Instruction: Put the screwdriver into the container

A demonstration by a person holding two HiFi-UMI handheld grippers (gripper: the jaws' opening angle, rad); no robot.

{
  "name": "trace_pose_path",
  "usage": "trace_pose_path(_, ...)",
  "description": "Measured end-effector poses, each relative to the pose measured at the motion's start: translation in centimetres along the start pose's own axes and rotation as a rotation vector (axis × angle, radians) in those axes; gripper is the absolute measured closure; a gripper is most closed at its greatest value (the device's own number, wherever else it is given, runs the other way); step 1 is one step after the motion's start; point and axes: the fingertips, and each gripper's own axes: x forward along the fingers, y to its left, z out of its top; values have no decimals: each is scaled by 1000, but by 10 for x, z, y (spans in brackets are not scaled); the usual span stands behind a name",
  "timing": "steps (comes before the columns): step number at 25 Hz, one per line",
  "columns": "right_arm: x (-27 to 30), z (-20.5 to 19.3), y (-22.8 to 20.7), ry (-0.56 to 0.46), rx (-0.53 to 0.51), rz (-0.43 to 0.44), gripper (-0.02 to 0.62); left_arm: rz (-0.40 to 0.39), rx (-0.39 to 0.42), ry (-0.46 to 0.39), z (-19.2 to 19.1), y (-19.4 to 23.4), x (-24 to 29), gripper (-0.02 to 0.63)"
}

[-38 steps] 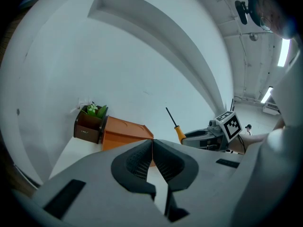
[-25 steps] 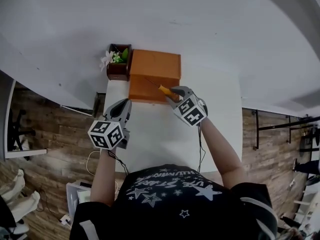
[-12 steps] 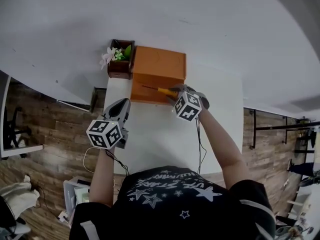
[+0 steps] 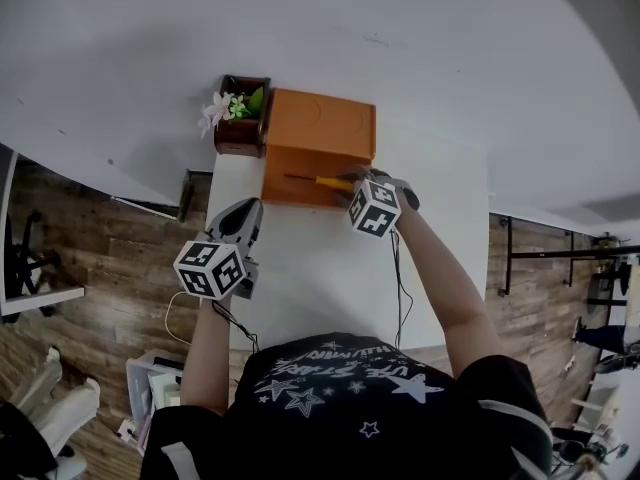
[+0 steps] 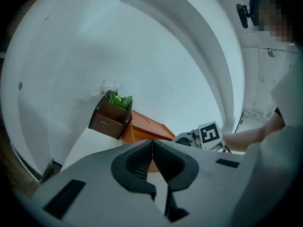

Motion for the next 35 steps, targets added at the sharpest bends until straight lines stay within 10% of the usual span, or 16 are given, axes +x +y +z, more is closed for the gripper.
trace_pose_path(35, -92, 9, 8, -282, 385, -136, 489, -36, 74, -15, -3, -56, -29, 584)
